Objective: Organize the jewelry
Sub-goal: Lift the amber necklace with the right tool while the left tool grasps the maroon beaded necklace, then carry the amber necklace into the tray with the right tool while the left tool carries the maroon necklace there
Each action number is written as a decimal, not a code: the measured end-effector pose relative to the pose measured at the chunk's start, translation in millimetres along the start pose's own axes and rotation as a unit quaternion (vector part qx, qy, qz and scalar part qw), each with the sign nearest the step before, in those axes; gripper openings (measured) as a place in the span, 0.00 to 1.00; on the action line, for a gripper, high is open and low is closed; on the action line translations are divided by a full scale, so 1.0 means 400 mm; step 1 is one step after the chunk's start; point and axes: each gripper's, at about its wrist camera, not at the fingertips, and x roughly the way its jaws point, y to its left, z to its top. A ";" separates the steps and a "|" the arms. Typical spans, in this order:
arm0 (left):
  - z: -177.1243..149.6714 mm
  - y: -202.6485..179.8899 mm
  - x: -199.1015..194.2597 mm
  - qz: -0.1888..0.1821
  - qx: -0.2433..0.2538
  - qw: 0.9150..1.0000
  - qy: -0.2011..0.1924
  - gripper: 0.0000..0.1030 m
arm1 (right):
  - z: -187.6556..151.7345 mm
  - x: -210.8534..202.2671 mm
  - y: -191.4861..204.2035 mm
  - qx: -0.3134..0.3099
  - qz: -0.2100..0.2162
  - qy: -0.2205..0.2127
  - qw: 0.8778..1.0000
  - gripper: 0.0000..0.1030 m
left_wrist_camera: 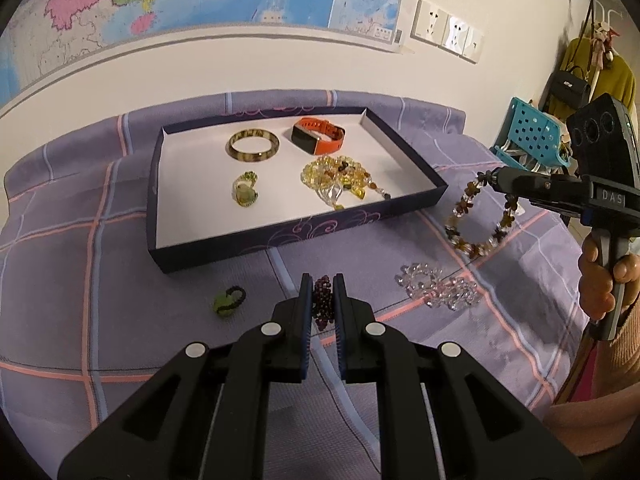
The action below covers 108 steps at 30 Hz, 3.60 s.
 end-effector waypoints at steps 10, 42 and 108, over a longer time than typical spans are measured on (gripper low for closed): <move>0.039 -0.007 -0.038 0.005 0.014 1.000 -0.024 0.10 | 0.027 0.002 0.029 -0.017 0.007 -0.009 1.000 0.08; 0.195 0.065 0.036 0.039 -0.004 0.998 -0.049 0.10 | 0.172 0.110 0.001 -0.026 -0.012 -0.020 0.999 0.08; 0.239 0.137 0.227 0.081 -0.033 0.996 0.011 0.10 | 0.236 0.254 -0.064 -0.030 -0.065 0.018 0.997 0.08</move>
